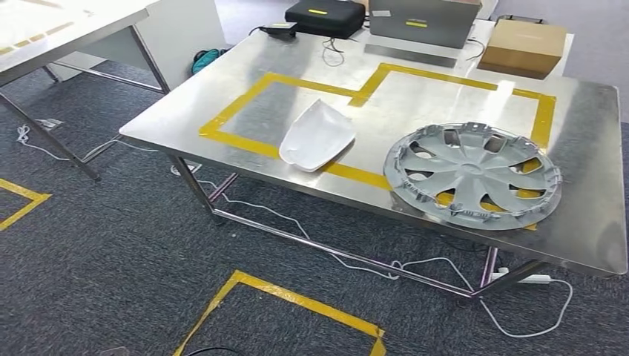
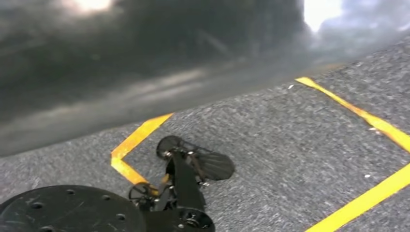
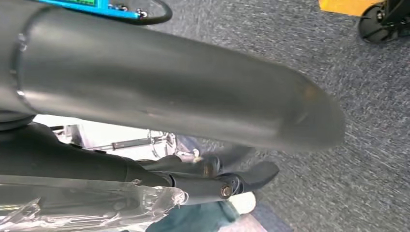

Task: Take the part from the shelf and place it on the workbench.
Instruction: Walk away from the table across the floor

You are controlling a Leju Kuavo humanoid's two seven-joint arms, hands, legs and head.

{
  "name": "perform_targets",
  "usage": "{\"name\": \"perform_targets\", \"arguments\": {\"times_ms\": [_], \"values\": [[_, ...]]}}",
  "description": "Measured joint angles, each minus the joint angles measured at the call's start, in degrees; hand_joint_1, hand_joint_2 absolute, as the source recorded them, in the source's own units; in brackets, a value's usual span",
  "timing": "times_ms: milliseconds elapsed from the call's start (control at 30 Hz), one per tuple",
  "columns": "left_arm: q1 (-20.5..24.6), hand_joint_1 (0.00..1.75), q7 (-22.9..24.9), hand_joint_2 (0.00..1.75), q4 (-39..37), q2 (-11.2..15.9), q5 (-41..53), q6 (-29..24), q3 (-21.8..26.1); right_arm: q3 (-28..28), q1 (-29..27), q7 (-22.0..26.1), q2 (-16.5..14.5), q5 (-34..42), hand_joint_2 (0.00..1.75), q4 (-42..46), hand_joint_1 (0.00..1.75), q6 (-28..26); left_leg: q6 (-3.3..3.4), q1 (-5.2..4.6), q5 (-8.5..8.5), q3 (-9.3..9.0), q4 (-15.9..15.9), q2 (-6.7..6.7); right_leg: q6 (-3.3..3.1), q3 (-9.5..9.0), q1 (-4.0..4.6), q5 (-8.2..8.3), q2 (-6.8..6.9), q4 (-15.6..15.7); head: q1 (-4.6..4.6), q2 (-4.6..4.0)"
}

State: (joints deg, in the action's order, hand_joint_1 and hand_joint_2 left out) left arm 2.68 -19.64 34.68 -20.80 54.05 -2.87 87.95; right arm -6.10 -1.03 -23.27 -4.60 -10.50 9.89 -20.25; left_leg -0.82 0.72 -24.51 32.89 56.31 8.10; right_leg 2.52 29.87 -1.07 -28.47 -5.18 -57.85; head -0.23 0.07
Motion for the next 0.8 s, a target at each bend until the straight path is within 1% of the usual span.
{"name": "perform_targets", "arguments": {"times_ms": [33,67,100,133,167,200,233,267,300,333,367,400,433,467,533,567,600,633,667,700,733,767,800], "values": [[-0.05,0.0,-0.01,0.0,-0.24,0.03,0.0,-0.01,-0.01,0.03,0.04,-0.04,-0.04,0.0,0.0,0.0,0.0,-0.01,-0.37,0.1,0.05,0.21,0.04,-0.11,-0.41,-0.1,0.04,0.17,0.79,0.06,0.04,0.0],[-0.06,0.0,-0.01,0.0,-0.44,0.07,0.0,-0.03,-0.01,0.07,0.04,-0.16,-0.07,0.0,0.0,-0.01,0.0,-0.04,-0.67,0.05,-0.39,0.61,0.65,-1.27,-0.88,-0.16,0.07,0.35,1.6,0.21,-0.13,0.0],[-0.01,0.0,-0.01,0.0,-0.62,0.11,-0.01,-0.04,-0.03,0.1,0.01,-0.29,-0.1,-0.01,0.0,-0.01,0.0,-0.09,-0.91,-0.05,-1.49,1.44,2.29,-2.99,-1.29,-0.23,0.07,0.51,2.49,0.42,-0.3,0.0],[0.07,0.0,-0.02,0.0,-0.77,0.15,-0.01,-0.05,-0.07,0.14,-0.05,-0.41,-0.13,-0.01,0.0,-0.01,0.0,-0.13,-1.05,-0.15,-3.22,2.77,5.14,-5.08,-1.59,-0.28,0.13,0.59,3.43,0.56,-0.46,0.0],[0.14,0.0,-0.02,0.0,-0.95,0.18,-0.01,-0.07,-0.13,0.18,-0.13,-0.44,-0.13,0.0,0.0,-0.01,0.0,-0.18,-1.2,-0.21,-5.24,4.6,9.04,-6.58,-1.78,-0.27,0.26,0.58,4.36,0.6,-0.64,0.0],[0.18,0.0,-0.02,0.0,-1.14,0.2,0.01,-0.06,-0.2,0.21,-0.19,-0.44,-0.13,0.01,0.0,-0.01,0.0,-0.19,-1.31,-0.18,-6.91,6.4,12.95,-7.16,-1.88,-0.25,0.37,0.54,5.36,0.6,-0.65,0.0],[0.18,0.0,0.01,0.0,-1.36,0.22,0.05,-0.05,-0.26,0.24,-0.21,-0.44,-0.14,0.02,0.0,-0.01,0.0,-0.18,-1.38,-0.16,-7.74,7.59,15.7,-7.38,-1.93,-0.25,0.43,0.5,6.36,0.59,-0.66,0.0],[0.16,0.0,0.07,0.0,-1.56,0.25,0.11,-0.05,-0.31,0.26,-0.18,-0.44,-0.14,0.03,0.0,-0.01,0.0,-0.17,-1.4,-0.15,-7.5,7.86,16.52,-7.47,-1.95,-0.26,0.46,0.46,7.3,0.59,-0.66,0.0],[0.14,0.0,0.19,0.0,-1.76,0.26,0.23,-0.08,-0.35,0.28,-0.12,-0.44,-0.14,0.03,0.0,-0.01,0.0,-0.16,-1.38,-0.16,-6.25,6.95,15.01,-7.65,-1.93,-0.31,0.46,0.41,8.13,0.59,-0.67,0.0],[0.13,0.0,0.33,0.0,-1.93,0.29,0.36,-0.12,-0.39,0.3,-0.04,-0.44,-0.14,0.02,0.0,-0.01,0.0,-0.14,-1.31,-0.16,-4.41,5.07,11.7,-8.14,-1.84,-0.42,0.46,0.34,8.87,0.59,-0.67,0.0],[0.14,0.0,0.44,0.0,-2.15,0.3,0.54,-0.2,-0.44,0.31,0.02,-0.44,-0.14,-0.02,0.0,-0.01,0.0,-0.09,-1.21,-0.24,-2.75,2.79,7.6,-9.57,-1.65,-0.56,0.58,0.2,9.53,0.56,-0.68,0.0],[0.21,0.0,0.54,0.0,-2.38,0.31,0.78,-0.33,-0.54,0.31,0.04,-0.42,-0.14,-0.07,0.0,-0.01,0.0,-0.03,-0.96,-0.37,-1.62,0.86,4.03,-10.87,-1.38,-0.54,0.76,-0.01,10.12,0.47,-0.72,0.0],[0.26,0.0,0.59,0.0,-2.64,0.31,1.03,-0.44,-0.68,0.31,0.05,-0.39,-0.14,-0.11,0.0,-0.01,0.0,0.05,-0.69,-0.51,-1.09,-0.4,1.61,-11.87,-1.09,-0.58,0.97,-0.23,10.7,0.42,-0.63,0.0],[0.29,0.0,0.62,0.0,-2.92,0.31,1.34,-0.56,-0.85,0.31,0.08,-0.36,-0.14,-0.16,0.0,-0.01,0.0,0.14,-0.37,-0.69,-1.09,-0.92,0.46,-12.39,-0.82,-0.64,1.16,-0.41,11.3,0.42,-0.52,0.0],[0.23,0.0,0.71,0.0,-3.35,0.31,1.77,-0.72,-1.12,0.31,0.26,-0.34,-0.14,-0.27,0.0,-0.01,0.0,0.33,0.4,-0.79,-1.05,-0.75,0.18,-11.07,-0.3,-1.14,1.12,-0.63,12.29,0.59,-0.31,0.0],[0.19,0.0,0.77,0.0,-3.48,0.31,1.89,-0.78,-1.21,0.31,0.37,-0.34,-0.14,-0.33,0.0,-0.01,0.0,0.45,0.78,-0.73,-0.93,-0.69,0.11,-10.4,0.01,-1.15,0.98,-1.1,11.57,0.2,-0.24,0.0],[0.18,0.0,0.85,0.0,-3.56,0.31,1.96,-0.83,-1.29,0.31,0.4,-0.32,-0.14,-0.38,0.0,-0.01,0.0,0.57,1.15,-0.63,-0.78,-0.65,0.03,-9.73,0.29,-0.67,0.86,-2.16,10.15,-1.21,-0.15,0.0],[0.19,0.0,0.91,0.0,-3.62,0.31,2.04,-0.84,-1.39,0.3,0.38,-0.23,-0.14,-0.4,0.0,-0.01,0.0,0.67,1.47,-0.52,-0.65,-0.62,-0.03,-9.06,0.5,0.58,0.76,-3.84,8.34,-3.99,-0.04,0.0],[0.19,0.0,0.95,0.0,-3.67,0.31,2.12,-0.83,-1.49,0.3,0.3,-0.15,-0.15,-0.4,0.0,-0.01,0.0,0.73,1.67,-0.53,-0.6,-0.55,-0.03,-8.37,0.59,2.33,0.73,-5.86,6.6,-7.89,0.09,0.0],[0.19,0.0,0.93,0.0,-3.71,0.32,2.17,-0.79,-1.56,0.29,0.19,-0.07,-0.15,-0.38,0.0,-0.01,0.0,0.77,1.81,-0.57,-0.56,-0.5,-0.02,-7.61,0.6,4.31,0.73,-7.65,5.76,-12.1,0.12,0.0],[0.18,0.0,0.85,0.0,-3.72,0.33,2.18,-0.74,-1.6,0.28,0.1,-0.02,-0.16,-0.35,0.0,-0.01,0.0,0.79,1.88,-0.61,-0.54,-0.47,-0.01,-6.79,0.58,5.97,0.74,-8.61,5.44,-15.35,0.14,0.0],[0.17,0.0,0.73,0.0,-3.73,0.33,2.11,-0.68,-1.62,0.28,0.04,-0.03,-0.16,-0.33,0.0,-0.01,0.0,0.81,1.89,-0.63,-0.51,-0.48,0.01,-5.92,0.52,6.78,0.74,-8.4,5.33,-16.59,0.15,0.0],[0.16,0.0,0.6,0.0,-3.73,0.33,2.04,-0.62,-1.62,0.28,0.01,-0.03,-0.16,-0.31,0.0,-0.01,0.0,0.81,1.86,-0.62,-0.48,-0.52,0.03,-5.02,0.45,6.49,0.69,-7.02,5.19,-15.44,0.14,0.0]]}}
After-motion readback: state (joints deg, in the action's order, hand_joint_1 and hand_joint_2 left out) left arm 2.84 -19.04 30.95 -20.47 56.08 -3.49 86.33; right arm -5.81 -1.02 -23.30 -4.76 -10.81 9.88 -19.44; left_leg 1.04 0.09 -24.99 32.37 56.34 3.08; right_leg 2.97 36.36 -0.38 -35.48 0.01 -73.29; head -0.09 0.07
